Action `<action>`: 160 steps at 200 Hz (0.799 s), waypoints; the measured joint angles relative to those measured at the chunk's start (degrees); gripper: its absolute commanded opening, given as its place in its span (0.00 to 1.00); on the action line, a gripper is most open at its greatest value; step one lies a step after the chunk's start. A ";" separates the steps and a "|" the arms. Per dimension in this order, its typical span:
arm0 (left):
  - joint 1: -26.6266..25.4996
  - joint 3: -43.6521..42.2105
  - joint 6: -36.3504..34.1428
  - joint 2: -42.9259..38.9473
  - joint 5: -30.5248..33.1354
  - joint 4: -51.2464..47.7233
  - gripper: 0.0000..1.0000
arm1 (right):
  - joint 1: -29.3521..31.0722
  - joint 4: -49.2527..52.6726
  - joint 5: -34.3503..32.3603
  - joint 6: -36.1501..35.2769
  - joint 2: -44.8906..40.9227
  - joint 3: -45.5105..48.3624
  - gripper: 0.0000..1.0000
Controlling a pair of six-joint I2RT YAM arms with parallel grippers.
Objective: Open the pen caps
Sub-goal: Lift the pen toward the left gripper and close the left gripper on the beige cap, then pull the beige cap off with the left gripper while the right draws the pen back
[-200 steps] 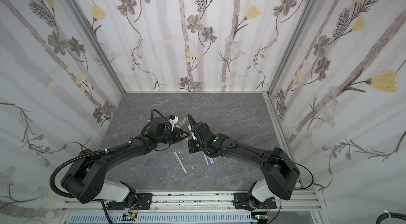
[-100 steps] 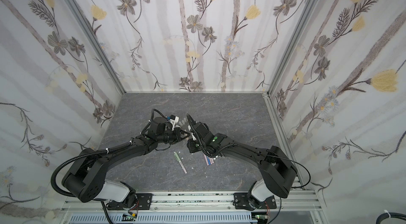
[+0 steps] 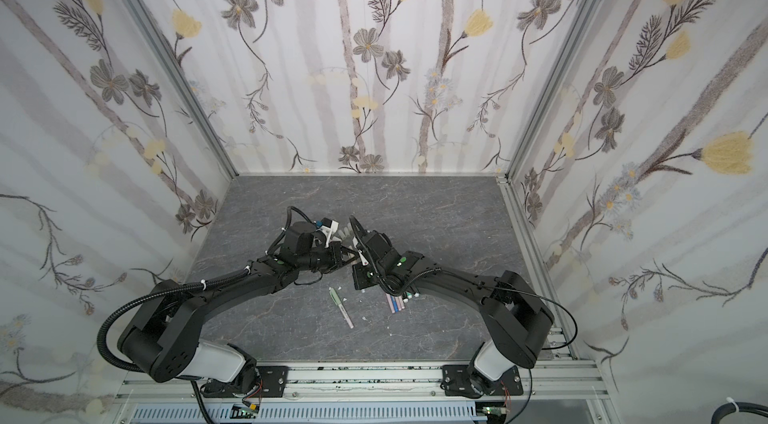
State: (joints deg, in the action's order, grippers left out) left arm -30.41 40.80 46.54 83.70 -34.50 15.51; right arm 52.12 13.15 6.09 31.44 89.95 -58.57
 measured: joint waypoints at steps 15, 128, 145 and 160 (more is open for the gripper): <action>0.17 0.02 -0.02 -0.07 0.04 -0.26 0.00 | 0.00 -0.24 0.07 -0.02 -0.20 0.33 0.00; 4.52 5.33 -3.30 4.76 -9.27 -8.44 0.00 | 4.17 -12.31 -6.36 3.43 -4.33 10.01 0.00; 5.20 5.33 -3.26 5.14 -10.95 -8.63 0.00 | 4.48 -13.29 -6.71 3.65 -5.16 11.02 0.00; 5.79 5.31 -3.21 5.16 -12.15 -8.83 0.00 | 4.55 -13.70 -6.73 3.65 -5.73 11.50 0.00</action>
State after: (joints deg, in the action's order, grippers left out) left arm -24.62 46.11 43.33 88.86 -46.65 6.68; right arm 56.66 -0.56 -0.64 35.09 84.23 -47.07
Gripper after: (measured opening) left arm 0.094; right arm 0.090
